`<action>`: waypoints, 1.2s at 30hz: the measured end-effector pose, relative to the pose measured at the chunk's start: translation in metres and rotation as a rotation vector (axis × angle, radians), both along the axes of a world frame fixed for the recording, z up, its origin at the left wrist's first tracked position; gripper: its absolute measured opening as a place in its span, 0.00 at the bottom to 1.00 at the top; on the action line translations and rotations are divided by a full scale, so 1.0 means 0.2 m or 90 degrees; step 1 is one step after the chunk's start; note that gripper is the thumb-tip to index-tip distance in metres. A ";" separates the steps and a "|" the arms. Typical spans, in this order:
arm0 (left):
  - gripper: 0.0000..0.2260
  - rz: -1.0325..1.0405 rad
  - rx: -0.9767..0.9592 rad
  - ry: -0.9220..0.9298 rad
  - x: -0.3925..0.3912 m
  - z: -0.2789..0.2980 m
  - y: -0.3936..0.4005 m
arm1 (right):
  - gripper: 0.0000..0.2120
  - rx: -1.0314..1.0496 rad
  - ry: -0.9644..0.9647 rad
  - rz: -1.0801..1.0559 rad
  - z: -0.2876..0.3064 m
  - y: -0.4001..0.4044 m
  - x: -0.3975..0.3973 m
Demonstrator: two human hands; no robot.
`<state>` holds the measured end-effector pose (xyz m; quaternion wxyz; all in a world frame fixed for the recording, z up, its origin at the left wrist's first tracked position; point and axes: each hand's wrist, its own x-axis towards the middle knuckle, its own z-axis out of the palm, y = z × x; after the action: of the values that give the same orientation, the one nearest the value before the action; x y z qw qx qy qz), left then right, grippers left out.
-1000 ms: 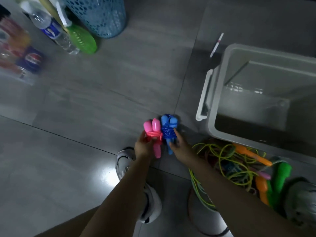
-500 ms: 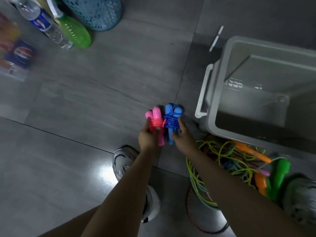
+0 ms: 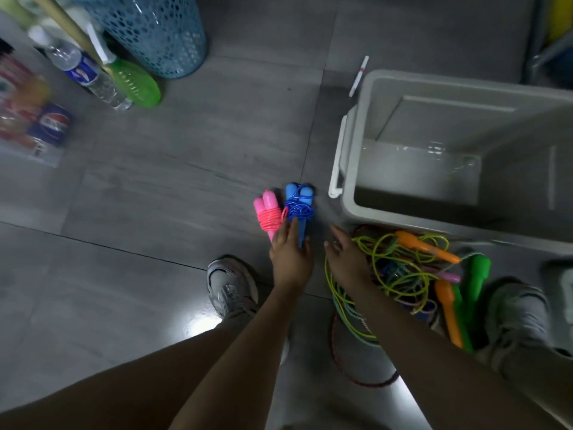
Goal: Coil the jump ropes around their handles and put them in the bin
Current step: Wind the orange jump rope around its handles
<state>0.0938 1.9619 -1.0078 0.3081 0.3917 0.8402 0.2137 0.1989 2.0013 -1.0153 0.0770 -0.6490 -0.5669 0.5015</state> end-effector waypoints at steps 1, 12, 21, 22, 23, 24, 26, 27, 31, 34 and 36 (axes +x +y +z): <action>0.23 -0.008 0.009 -0.001 0.05 0.03 -0.01 | 0.20 0.019 -0.006 -0.014 0.03 -0.02 0.05; 0.20 -0.156 0.027 -0.104 0.59 0.21 -0.04 | 0.15 0.166 -0.071 -0.072 0.24 -0.16 0.69; 0.16 -0.204 -0.017 -0.097 0.85 0.08 0.02 | 0.18 0.051 -0.082 -0.101 0.03 -0.19 1.07; 0.15 -0.214 -0.020 -0.096 0.86 0.05 0.04 | 0.18 0.035 -0.080 -0.107 0.01 -0.18 1.09; 0.14 -0.227 -0.026 -0.108 0.86 0.03 0.06 | 0.20 0.029 -0.081 -0.123 0.00 -0.17 1.10; 0.13 -0.243 -0.035 -0.123 0.87 0.01 0.08 | 0.21 0.031 -0.079 -0.147 -0.01 -0.16 1.11; 0.14 -0.279 -0.037 -0.144 0.88 -0.02 0.11 | 0.19 0.005 -0.071 -0.202 -0.01 -0.13 1.14; 0.15 -0.295 -0.033 -0.145 0.89 -0.04 0.12 | 0.16 -0.018 -0.069 -0.219 -0.02 -0.12 1.15; 0.14 -0.295 -0.046 -0.122 0.92 -0.12 0.16 | 0.12 -0.077 -0.056 -0.242 -0.09 -0.07 1.19; 0.15 -0.321 -0.064 -0.081 0.94 -0.16 0.18 | 0.15 -0.088 -0.046 -0.252 -0.17 -0.06 1.21; 0.14 -0.317 -0.058 -0.074 0.94 -0.19 0.19 | 0.17 -0.103 -0.035 -0.255 -0.26 -0.08 1.23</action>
<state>0.2827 2.0004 -1.0451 0.4163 0.5594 0.7074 0.1152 0.4454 1.9860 -1.0663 0.1074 -0.7662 -0.3861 0.5022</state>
